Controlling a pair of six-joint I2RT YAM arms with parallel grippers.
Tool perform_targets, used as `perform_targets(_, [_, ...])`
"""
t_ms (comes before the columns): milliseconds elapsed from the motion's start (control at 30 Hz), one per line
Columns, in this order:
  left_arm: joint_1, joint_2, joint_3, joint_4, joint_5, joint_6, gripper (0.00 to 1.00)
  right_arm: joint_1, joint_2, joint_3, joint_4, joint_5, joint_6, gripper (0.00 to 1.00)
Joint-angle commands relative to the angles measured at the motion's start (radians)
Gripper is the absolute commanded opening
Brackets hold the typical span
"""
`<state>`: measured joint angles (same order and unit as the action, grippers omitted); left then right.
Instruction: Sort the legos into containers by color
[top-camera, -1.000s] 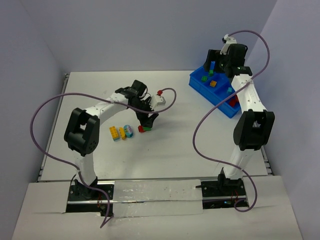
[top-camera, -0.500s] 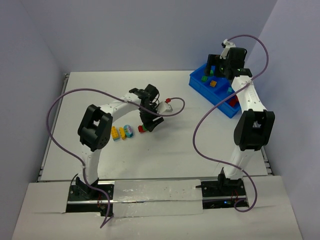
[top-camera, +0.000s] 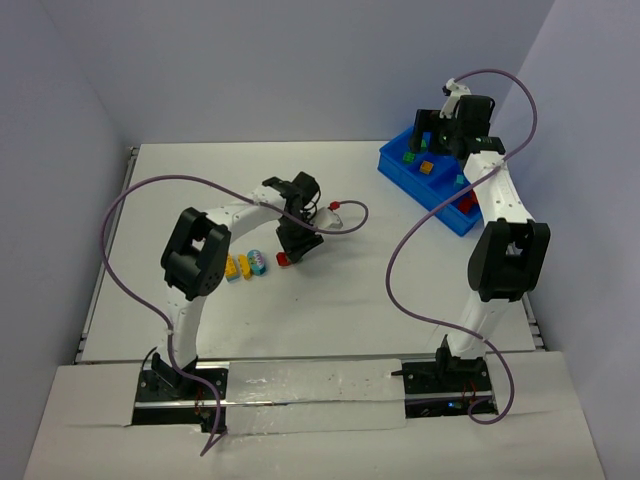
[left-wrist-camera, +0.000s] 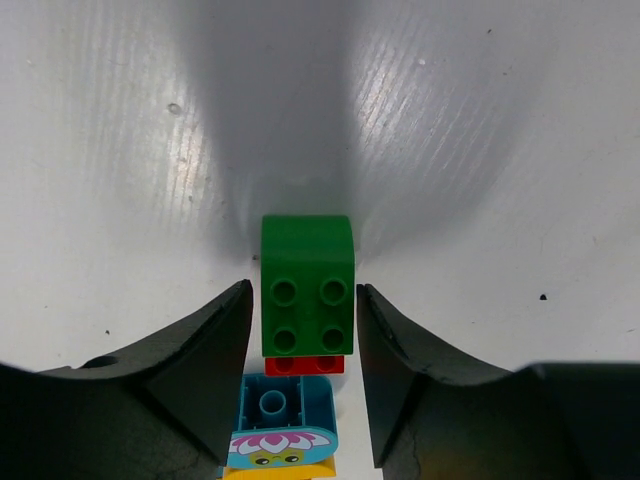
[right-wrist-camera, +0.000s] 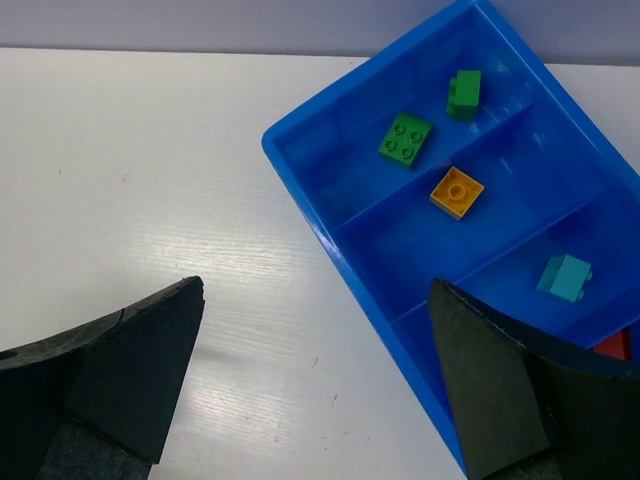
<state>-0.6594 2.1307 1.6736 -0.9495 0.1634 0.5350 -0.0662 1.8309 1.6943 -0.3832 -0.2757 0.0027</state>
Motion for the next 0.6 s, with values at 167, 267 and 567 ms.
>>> perform_targets(167, [-0.013, 0.009, 0.091, -0.02, -0.005, -0.003, 0.71, -0.012, -0.055, 0.007, 0.009, -0.013, -0.019, 1.0])
perform_targets(267, [-0.016, 0.011, 0.094, -0.025, -0.008, 0.0, 0.71, -0.012, -0.055, 0.004, 0.012, -0.015, -0.016, 1.0])
perform_targets(567, [-0.016, 0.014, 0.078, -0.036, -0.011, 0.01, 0.62, -0.014, -0.044, 0.014, 0.011, -0.017, -0.013, 1.0])
